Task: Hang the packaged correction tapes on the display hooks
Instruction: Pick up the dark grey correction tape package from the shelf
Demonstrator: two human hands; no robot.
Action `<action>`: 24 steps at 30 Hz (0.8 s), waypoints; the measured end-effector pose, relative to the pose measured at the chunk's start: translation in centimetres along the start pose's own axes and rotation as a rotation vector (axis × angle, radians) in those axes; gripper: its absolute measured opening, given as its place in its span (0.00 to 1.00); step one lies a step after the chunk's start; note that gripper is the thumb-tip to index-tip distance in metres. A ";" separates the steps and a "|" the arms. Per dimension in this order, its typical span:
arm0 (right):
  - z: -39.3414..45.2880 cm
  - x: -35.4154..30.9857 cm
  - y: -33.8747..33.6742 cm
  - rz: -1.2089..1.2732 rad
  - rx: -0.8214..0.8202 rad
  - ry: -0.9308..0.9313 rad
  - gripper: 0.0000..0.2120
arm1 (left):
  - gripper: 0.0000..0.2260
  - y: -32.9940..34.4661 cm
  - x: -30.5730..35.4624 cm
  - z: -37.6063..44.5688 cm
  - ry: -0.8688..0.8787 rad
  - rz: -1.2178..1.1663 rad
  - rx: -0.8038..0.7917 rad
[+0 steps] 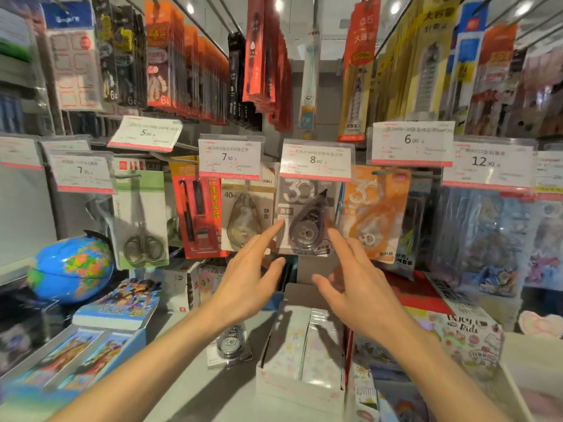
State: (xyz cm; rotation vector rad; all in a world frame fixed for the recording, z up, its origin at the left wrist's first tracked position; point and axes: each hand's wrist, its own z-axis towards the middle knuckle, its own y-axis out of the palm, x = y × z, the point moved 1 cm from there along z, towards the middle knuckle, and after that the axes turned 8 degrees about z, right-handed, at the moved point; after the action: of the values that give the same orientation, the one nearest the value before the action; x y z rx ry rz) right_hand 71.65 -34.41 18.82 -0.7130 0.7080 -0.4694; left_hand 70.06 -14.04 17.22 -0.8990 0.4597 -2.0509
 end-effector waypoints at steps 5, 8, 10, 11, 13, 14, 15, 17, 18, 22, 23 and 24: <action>-1.0 -0.8 1.5 0.049 -0.027 0.029 0.39 | 0.26 -0.5 -1.7 -1.6 -0.042 -0.040 -0.051; -1.5 -1.2 2.8 0.032 -0.060 0.065 0.39 | 0.24 -0.9 -4.0 -2.8 -0.057 -0.051 -0.072; -1.7 -1.4 4.0 0.007 -0.070 0.096 0.39 | 0.20 -1.3 -6.3 -3.5 -0.075 -0.022 -0.099; -1.8 -1.6 4.6 -0.008 -0.073 0.112 0.38 | 0.18 -1.5 -7.6 -4.0 -0.090 -0.007 -0.124; -1.7 -2.2 6.2 -0.039 -0.078 0.140 0.36 | 0.15 -2.1 -10.5 -4.8 -0.115 0.038 -0.192; -1.5 -2.6 7.1 -0.053 -0.084 0.156 0.35 | 0.14 -2.4 -12.1 -5.1 -0.126 0.062 -0.232; -1.3 -3.0 8.2 -0.061 -0.092 0.175 0.33 | 0.13 -2.7 -13.5 -5.3 -0.138 0.083 -0.271; -0.5 -3.7 10.4 -0.067 -0.121 0.221 0.31 | 0.13 -3.3 -16.4 -5.6 -0.190 0.131 -0.361; 0.0 -3.9 11.7 -0.075 -0.143 0.245 0.30 | 0.14 -3.3 -17.7 -5.7 -0.219 0.139 -0.410; 1.4 -4.1 17.4 -0.080 -0.236 0.337 0.29 | 0.14 -2.3 -21.4 -5.8 -0.266 0.156 -0.600; 1.5 -4.1 18.8 -0.084 -0.256 0.354 0.29 | 0.12 -1.8 -21.9 -5.6 -0.251 0.155 -0.644; 1.6 -4.0 20.1 -0.090 -0.278 0.377 0.29 | 0.11 -1.2 -22.4 -5.3 -0.232 0.164 -0.684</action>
State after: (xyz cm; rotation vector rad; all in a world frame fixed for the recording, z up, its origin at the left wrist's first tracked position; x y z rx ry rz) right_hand 73.15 -17.78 6.84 -0.9318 1.1135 -0.6026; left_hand 74.41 4.78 4.67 -1.4224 1.0990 -1.6196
